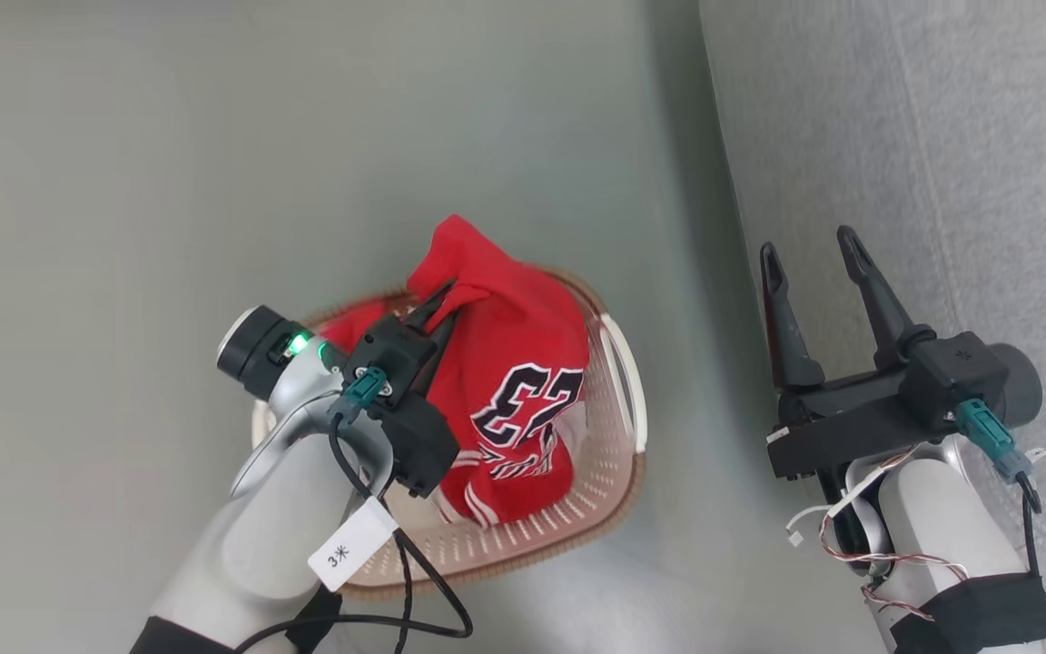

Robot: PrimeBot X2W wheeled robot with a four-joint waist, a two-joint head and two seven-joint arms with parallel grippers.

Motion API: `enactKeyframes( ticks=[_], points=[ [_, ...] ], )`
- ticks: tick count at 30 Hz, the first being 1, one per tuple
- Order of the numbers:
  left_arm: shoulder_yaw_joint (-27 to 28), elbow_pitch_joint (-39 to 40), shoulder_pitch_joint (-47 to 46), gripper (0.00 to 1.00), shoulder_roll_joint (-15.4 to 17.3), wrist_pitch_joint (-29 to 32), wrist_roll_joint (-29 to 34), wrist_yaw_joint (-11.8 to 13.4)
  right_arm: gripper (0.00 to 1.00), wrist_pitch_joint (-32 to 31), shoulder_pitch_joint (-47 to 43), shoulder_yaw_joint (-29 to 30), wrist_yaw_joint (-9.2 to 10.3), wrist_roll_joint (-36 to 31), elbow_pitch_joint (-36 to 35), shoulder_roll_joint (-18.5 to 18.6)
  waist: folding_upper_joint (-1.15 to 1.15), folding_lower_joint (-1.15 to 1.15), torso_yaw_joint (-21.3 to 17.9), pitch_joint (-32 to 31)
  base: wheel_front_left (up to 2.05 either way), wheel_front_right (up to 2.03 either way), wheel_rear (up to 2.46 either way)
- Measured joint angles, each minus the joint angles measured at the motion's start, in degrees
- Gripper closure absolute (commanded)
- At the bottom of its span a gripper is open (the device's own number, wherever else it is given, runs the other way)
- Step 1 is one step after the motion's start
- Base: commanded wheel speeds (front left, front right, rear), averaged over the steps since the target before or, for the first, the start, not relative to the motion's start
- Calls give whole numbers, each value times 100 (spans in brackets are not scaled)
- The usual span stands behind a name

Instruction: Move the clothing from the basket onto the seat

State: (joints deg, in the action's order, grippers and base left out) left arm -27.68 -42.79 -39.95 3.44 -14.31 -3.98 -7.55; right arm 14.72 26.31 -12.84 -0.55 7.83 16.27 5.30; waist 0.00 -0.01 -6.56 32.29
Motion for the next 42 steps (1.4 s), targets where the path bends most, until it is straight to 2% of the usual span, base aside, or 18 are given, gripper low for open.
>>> enactKeyframes(
  ticks=[19,29,42],
  points=[
    [-221,544,-130,100,298,0,-370,-1,0,-1,-72,-63,-331,73,817,-20,0,0,256,-1456,0,0,0],
    [-307,587,-181,100,382,-1,-693,-1,0,-1,-68,-487,-543,63,1249,-53,0,0,283,-2213,0,0,0],
    [-342,204,-106,100,297,9,-1120,-1,0,-1,-70,-1140,-652,107,1940,-97,0,0,235,-3265,0,0,0]
  ],
)
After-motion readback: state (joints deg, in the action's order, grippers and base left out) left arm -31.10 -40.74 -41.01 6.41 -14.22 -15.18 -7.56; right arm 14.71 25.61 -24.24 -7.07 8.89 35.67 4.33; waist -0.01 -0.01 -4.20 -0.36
